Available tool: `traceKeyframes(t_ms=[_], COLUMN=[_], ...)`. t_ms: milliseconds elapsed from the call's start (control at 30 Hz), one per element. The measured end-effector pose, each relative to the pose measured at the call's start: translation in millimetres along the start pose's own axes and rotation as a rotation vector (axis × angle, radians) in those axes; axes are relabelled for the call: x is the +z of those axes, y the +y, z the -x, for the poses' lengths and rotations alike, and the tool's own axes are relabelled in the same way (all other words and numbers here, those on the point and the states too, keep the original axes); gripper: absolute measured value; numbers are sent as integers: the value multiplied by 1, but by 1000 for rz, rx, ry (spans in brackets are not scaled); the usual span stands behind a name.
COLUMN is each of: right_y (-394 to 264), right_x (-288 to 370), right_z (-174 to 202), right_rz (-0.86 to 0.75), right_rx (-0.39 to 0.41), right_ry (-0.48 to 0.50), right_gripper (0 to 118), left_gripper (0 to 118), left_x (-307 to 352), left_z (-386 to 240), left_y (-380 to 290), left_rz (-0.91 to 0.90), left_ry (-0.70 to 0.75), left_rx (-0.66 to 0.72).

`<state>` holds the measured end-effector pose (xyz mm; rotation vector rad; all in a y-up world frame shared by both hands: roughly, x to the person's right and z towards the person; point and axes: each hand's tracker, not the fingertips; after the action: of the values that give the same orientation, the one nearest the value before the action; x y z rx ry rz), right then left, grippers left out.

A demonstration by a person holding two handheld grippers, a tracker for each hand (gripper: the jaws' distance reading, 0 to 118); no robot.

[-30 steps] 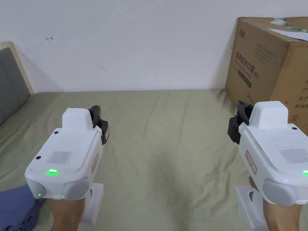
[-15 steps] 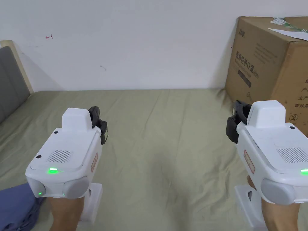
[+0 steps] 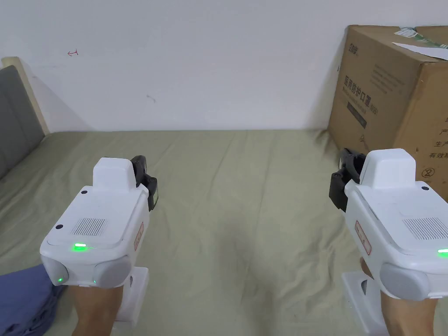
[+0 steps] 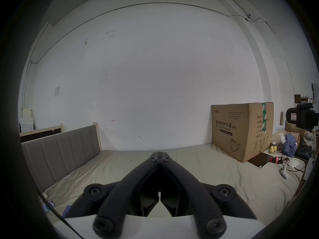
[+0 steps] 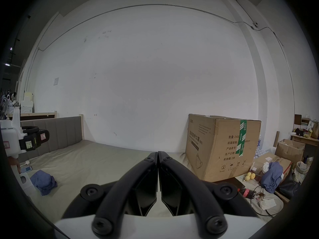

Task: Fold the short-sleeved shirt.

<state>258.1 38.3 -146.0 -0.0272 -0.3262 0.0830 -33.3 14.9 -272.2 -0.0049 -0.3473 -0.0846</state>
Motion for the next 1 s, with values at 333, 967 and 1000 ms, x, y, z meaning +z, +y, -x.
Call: traceKeyframes(t_ms=[333,967,1000], right_y=[1,-4,-4], right_x=[0,0,1], right_z=[1,0,0], right_rz=[-3,-1,1], right_rx=[1,-40,-45], right_ry=[1,-17,-22], right_gripper=[0,106,107], left_gripper=[0,113,116], left_x=[0,2,2], left_z=[0,4,4], left_y=[-1,1,1], left_rz=[0,-29,-34], left_ry=[4,24,38], left_rx=[-11,20,24])
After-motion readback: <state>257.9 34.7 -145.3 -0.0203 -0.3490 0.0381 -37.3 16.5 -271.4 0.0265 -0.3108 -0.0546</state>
